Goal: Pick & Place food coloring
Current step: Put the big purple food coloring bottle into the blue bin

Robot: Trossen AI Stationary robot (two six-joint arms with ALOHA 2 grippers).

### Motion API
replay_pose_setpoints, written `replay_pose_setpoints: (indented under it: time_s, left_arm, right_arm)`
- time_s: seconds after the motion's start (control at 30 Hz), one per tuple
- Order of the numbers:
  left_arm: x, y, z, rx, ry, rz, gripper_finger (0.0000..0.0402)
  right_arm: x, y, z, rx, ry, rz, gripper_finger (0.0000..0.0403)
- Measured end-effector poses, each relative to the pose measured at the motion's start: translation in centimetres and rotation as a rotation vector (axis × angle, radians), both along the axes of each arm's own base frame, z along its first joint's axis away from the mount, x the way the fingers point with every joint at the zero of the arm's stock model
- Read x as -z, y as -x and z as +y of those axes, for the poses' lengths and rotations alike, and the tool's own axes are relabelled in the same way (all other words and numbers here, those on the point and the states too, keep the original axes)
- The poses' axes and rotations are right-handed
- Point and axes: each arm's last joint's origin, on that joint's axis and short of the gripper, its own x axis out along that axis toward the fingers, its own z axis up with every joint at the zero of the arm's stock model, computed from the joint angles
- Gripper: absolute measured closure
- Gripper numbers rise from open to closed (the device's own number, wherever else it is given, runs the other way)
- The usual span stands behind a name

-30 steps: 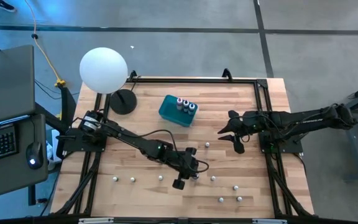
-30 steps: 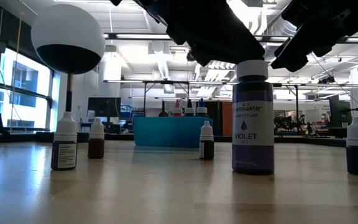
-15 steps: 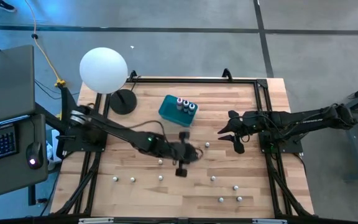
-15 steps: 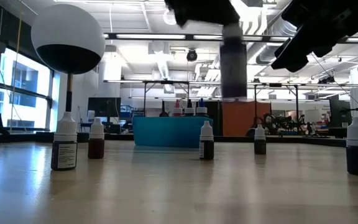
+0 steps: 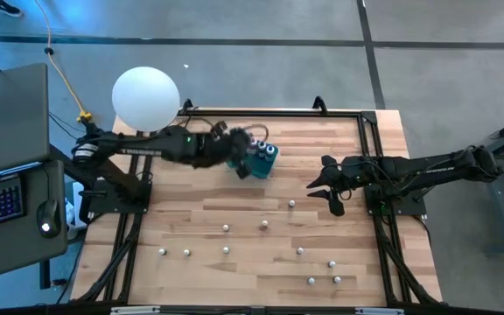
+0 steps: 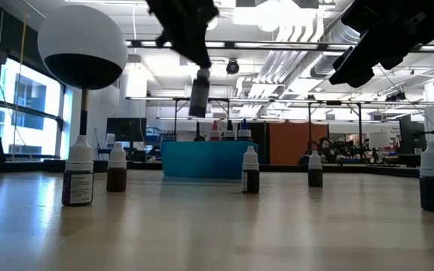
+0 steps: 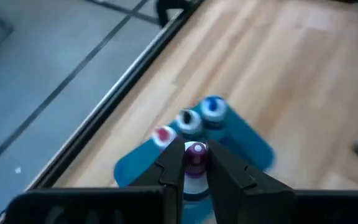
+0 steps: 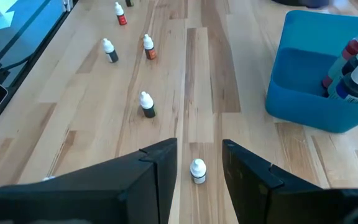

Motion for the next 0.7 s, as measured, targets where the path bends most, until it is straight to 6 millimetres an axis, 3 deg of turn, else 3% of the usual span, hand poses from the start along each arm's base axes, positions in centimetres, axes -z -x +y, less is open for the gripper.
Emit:
replay_pose_setpoints:
  time_s: [0.2,0.4,0.7]
  left_arm:
    - [5.2,-0.3,4.3,-0.072,0.072,0.006,0.0357]
    - [8.2,0.4,7.2,-0.097,0.134,-0.121,0.0357]
    - [9.8,1.4,8.7,-0.126,0.108,-0.15,0.0357]
  right_arm:
    - [0.0,0.0,0.0,0.0,0.0,0.0,0.0284]
    - [0.0,0.0,0.0,0.0,0.0,0.001,0.0284]
    - [0.0,0.0,0.0,0.0,0.001,-0.006,0.0284]
